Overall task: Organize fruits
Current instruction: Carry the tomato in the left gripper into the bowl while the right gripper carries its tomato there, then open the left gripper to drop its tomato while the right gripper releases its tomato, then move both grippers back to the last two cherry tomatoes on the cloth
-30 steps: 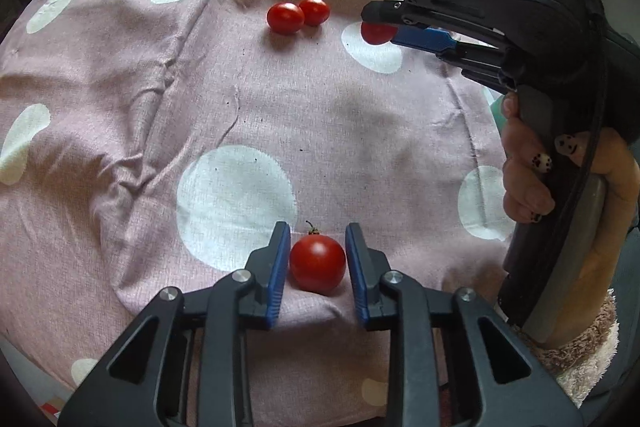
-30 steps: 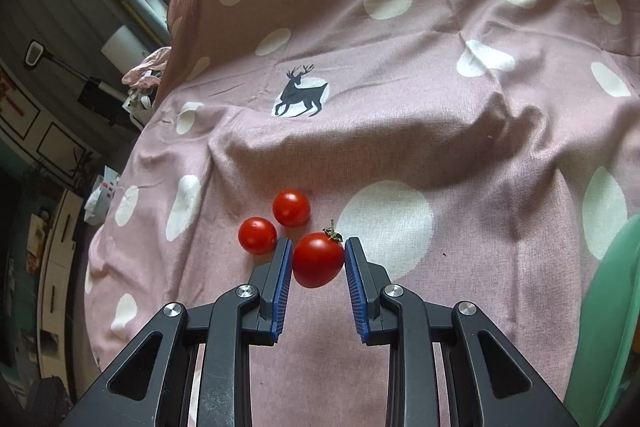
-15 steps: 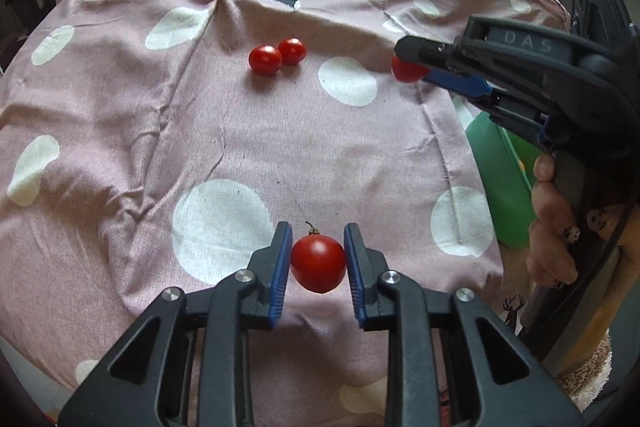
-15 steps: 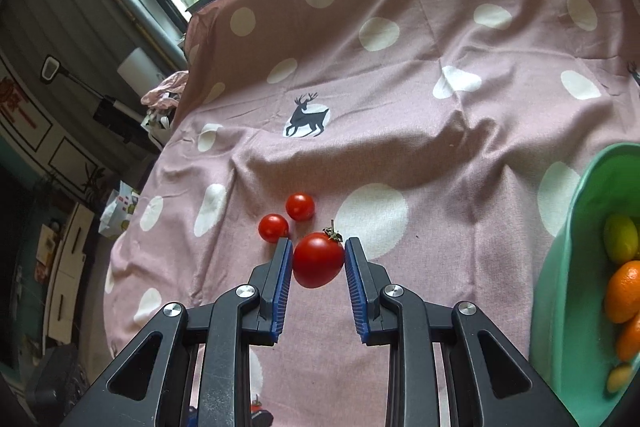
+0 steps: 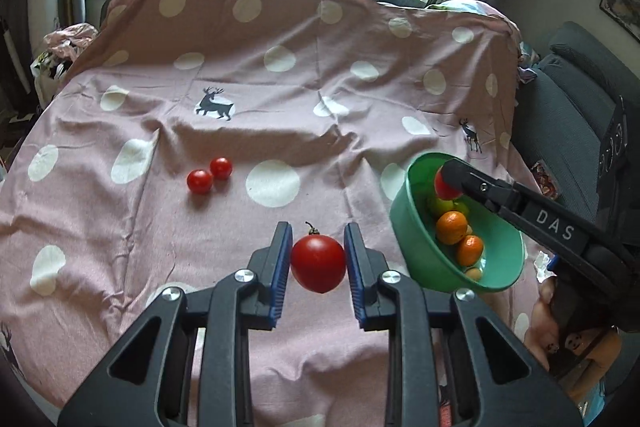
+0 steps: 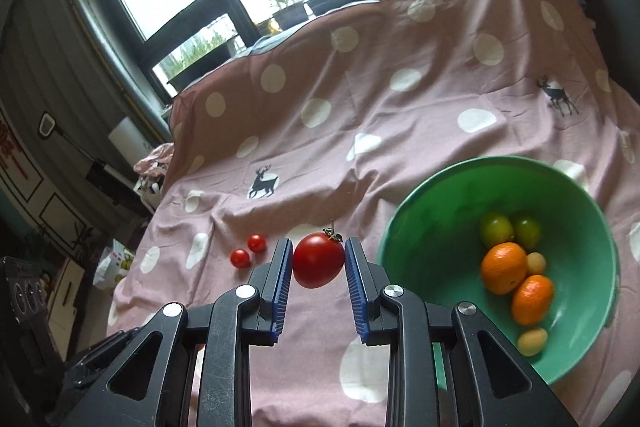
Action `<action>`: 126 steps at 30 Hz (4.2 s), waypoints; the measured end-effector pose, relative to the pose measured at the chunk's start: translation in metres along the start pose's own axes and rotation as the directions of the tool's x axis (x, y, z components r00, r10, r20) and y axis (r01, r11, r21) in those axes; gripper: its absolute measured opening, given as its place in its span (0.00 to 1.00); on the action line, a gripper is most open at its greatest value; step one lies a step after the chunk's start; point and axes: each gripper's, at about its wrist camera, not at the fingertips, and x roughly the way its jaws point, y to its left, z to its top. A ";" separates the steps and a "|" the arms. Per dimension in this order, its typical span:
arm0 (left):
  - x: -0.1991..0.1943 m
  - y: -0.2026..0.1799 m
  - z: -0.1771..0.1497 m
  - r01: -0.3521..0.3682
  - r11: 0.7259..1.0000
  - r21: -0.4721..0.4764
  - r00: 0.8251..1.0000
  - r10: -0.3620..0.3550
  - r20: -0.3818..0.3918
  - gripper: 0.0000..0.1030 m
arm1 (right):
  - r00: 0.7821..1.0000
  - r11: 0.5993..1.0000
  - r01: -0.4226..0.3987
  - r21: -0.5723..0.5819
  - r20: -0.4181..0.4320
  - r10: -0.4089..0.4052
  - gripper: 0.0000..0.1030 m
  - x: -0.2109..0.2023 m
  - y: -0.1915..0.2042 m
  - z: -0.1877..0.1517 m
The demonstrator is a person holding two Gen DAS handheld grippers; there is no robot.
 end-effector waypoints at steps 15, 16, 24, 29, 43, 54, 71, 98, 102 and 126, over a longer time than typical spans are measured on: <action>0.051 -0.099 0.011 0.143 0.982 0.120 0.990 -0.142 -0.021 0.26 | 0.984 0.965 0.149 0.214 0.069 -0.167 0.28 -0.044 -0.094 0.002; 0.056 -0.104 0.010 0.150 0.981 0.126 0.989 -0.147 -0.032 0.26 | 0.982 0.962 0.158 0.222 0.067 -0.177 0.28 -0.045 -0.098 0.002; 0.083 -0.133 0.003 0.196 0.966 0.169 0.979 -0.183 -0.090 0.26 | 0.983 0.949 0.175 0.263 0.013 -0.185 0.28 -0.039 -0.122 -0.001; 0.094 -0.138 0.003 0.205 0.964 0.172 0.976 -0.187 -0.116 0.26 | 0.980 0.944 0.197 0.263 -0.023 -0.198 0.28 -0.032 -0.128 -0.003; 0.115 -0.148 -0.007 0.218 0.957 0.191 0.966 -0.184 -0.180 0.26 | 0.956 0.922 0.293 0.254 -0.097 -0.277 0.28 -0.021 -0.136 -0.006; 0.117 -0.146 -0.009 0.229 0.955 0.190 0.961 -0.191 -0.199 0.26 | 0.944 0.911 0.328 0.249 -0.131 -0.304 0.28 -0.014 -0.137 -0.006; 0.071 -0.091 0.008 0.185 0.976 0.114 0.980 -0.174 -0.099 0.23 | 0.946 0.920 0.325 0.218 -0.094 -0.311 0.39 -0.014 -0.117 -0.001; 0.056 0.124 0.042 -0.088 0.970 -0.228 0.996 0.084 -0.029 0.53 | 0.991 0.997 0.004 -0.077 -0.135 -0.014 0.74 0.067 0.048 0.020; 0.071 0.128 0.042 -0.091 0.968 -0.232 0.995 0.080 -0.055 0.52 | 0.975 0.992 -0.071 -0.108 -0.218 0.046 0.74 0.111 0.079 0.021; 0.138 0.142 0.033 -0.105 0.968 -0.226 0.981 0.064 -0.182 0.32 | 0.892 0.990 -0.115 -0.084 -0.447 0.065 0.37 0.233 0.097 -0.001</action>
